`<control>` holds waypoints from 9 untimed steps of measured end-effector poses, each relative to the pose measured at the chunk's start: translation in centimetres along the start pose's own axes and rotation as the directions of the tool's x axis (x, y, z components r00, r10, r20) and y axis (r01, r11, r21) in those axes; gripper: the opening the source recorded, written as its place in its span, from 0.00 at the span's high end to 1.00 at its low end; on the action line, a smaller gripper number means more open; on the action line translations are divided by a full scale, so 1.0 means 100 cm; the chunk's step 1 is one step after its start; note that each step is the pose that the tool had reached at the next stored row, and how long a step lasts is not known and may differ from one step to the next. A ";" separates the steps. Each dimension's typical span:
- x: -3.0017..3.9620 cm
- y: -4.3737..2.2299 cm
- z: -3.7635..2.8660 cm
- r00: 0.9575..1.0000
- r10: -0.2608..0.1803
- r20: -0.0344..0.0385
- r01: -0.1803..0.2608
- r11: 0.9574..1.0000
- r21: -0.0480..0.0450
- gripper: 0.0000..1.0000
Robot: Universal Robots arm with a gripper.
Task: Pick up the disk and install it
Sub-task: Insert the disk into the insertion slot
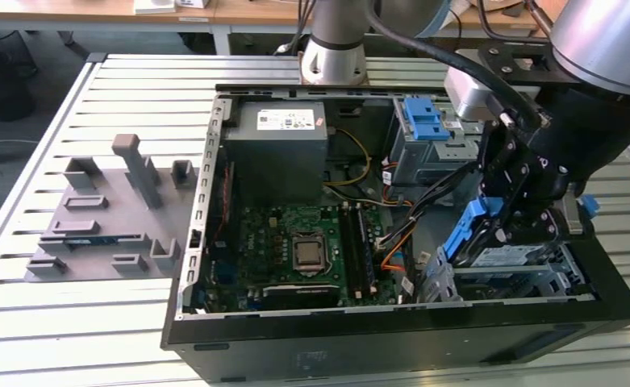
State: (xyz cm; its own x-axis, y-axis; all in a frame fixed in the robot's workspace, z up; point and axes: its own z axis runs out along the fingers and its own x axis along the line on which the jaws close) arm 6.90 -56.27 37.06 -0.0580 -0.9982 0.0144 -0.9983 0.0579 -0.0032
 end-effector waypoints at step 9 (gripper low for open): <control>-0.0001 0.0000 0.0044 1.000 0.000 0.000 0.000 1.000 0.000 0.64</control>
State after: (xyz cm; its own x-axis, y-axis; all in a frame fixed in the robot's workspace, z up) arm 6.90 -56.27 36.62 -0.0580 -0.9982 0.0145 -0.9983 0.0579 -0.0032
